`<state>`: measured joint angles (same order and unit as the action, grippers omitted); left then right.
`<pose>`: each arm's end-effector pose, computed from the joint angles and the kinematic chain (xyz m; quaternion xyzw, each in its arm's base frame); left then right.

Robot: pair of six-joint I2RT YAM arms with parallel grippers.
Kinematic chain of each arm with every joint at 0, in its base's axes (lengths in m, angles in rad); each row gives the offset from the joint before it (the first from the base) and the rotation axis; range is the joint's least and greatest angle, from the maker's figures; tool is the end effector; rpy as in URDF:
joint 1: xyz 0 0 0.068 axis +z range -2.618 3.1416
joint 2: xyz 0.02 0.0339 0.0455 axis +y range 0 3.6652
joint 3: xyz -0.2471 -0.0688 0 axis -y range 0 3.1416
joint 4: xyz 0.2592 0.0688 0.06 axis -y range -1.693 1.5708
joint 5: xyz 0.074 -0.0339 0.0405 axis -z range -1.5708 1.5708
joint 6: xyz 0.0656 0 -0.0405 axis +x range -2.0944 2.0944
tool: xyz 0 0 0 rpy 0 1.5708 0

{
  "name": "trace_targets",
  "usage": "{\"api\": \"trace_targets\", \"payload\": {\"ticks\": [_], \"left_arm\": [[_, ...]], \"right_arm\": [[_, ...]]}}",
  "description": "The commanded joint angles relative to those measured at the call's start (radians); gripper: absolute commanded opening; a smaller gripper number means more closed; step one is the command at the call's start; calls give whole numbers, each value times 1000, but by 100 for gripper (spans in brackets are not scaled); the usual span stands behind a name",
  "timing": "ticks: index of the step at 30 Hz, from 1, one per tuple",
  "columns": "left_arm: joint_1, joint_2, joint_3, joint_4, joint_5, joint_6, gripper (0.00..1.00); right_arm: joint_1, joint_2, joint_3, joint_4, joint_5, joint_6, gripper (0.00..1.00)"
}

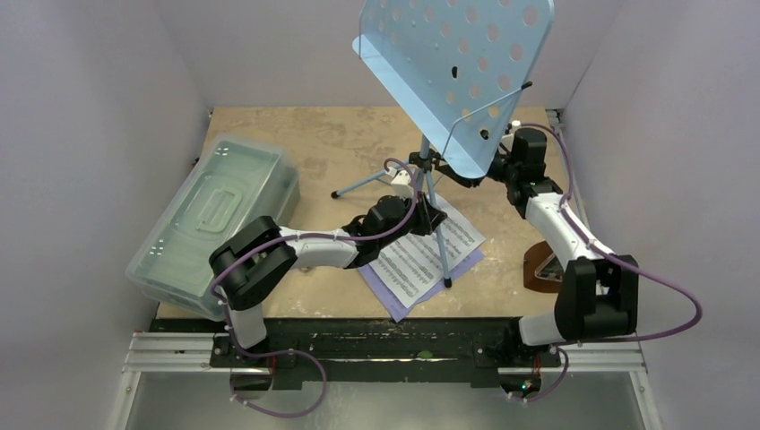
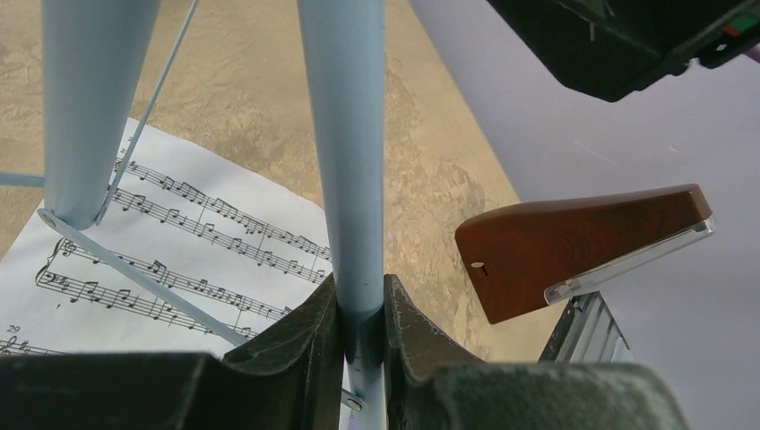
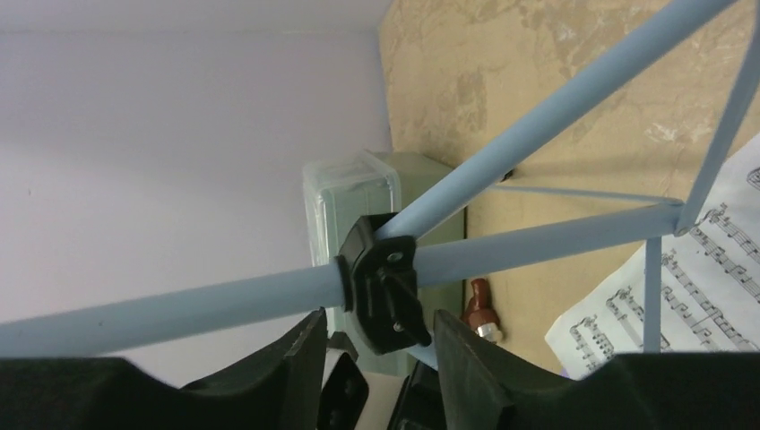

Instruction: Set up the instrument practice props

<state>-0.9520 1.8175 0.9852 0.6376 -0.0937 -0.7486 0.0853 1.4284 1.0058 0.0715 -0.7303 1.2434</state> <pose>0.2578 -0.3515 0.1749 0.0488 0.7707 -0.4528 0.4457 0.3563 0.0744 0.2643 0.2478 0.7528 0.5603 0.2407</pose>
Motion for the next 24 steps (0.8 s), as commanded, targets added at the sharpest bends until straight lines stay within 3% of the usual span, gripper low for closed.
{"api": "trace_targets", "payload": {"ticks": [1, 4, 5, 7, 9, 12, 14, 18, 20, 22, 24], "left_arm": [[-18, -28, -16, 27, 52, 21, 1], [-18, -34, -24, 27, 52, 24, 1], [-18, -35, -25, 27, 53, 25, 1], [-18, -37, -29, 28, 56, 27, 1], [-18, -39, -37, 30, 58, 31, 1], [-18, -44, -48, 31, 54, 31, 1], [-18, -46, -46, 33, 55, 33, 1], [-18, -49, -39, 27, 58, 35, 1], [-18, -50, -35, 21, 62, 36, 1], [-18, -53, -27, 8, 66, 47, 1], [-18, -55, -26, 9, 64, 49, 1]], "right_arm": [[19, -107, 20, 49, 10, -56, 58], [19, -153, 54, -4, 151, -388, 67], [19, -177, 48, -5, 261, -484, 67], [22, -235, -37, 116, 368, -683, 71], [23, -289, -171, 361, 444, -845, 80], [19, -320, -321, 625, 435, -1026, 89], [19, -306, -380, 793, 390, -1236, 83], [21, -287, -560, 1146, 228, -1598, 80], [21, -247, -617, 1365, 108, -1672, 71], [23, -265, -587, 1303, 23, -1717, 66], [56, -313, -525, 997, -29, -1905, 64]]}}
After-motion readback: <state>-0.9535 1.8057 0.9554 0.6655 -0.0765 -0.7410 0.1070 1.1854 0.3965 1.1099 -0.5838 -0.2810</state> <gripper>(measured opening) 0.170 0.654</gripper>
